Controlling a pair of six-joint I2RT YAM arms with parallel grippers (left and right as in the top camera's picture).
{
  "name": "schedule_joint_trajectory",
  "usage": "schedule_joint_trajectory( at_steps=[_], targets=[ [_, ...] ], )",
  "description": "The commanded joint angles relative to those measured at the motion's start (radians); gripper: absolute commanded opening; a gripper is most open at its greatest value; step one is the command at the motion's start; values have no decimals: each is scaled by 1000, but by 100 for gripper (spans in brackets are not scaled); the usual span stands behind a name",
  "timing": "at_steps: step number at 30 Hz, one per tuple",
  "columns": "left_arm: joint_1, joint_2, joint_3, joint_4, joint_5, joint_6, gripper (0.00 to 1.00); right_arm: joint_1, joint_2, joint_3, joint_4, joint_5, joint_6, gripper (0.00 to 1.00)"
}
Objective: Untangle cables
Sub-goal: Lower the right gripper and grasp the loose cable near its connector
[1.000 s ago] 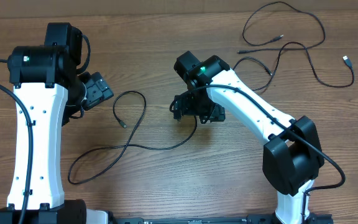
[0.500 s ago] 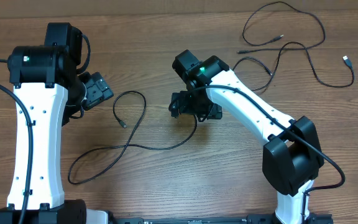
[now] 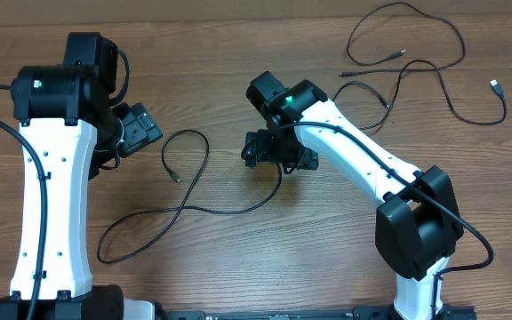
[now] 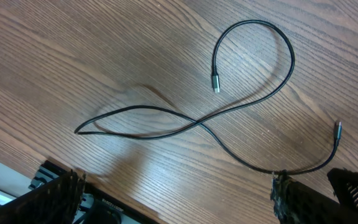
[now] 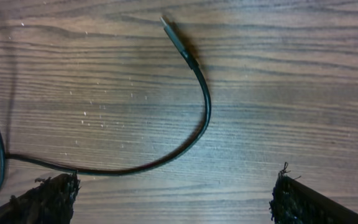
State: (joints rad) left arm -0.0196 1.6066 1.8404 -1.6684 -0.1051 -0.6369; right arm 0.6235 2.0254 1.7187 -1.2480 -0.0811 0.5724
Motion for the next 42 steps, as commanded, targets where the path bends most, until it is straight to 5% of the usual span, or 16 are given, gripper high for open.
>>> schedule_joint_trajectory(
  at_steps=[1, 10, 18, 23, 42],
  targets=[
    [0, 2, -5, 1, 2, 5, 100, 6, 2, -47, 34, 14, 4, 100],
    [0, 2, -5, 1, 1, 5, 99, 6, 2, -225, 211, 12, 5, 96],
    [0, 2, -5, 1, 1, 5, 100, 6, 2, -313, 306, 10, 8, 59],
    [0, 2, -5, 1, 2, 5, 99, 6, 3, -344, 341, 13, 38, 46],
    [0, 2, -5, 1, 1, 5, 100, 6, 3, -391, 361, 88, 64, 15]
  ],
)
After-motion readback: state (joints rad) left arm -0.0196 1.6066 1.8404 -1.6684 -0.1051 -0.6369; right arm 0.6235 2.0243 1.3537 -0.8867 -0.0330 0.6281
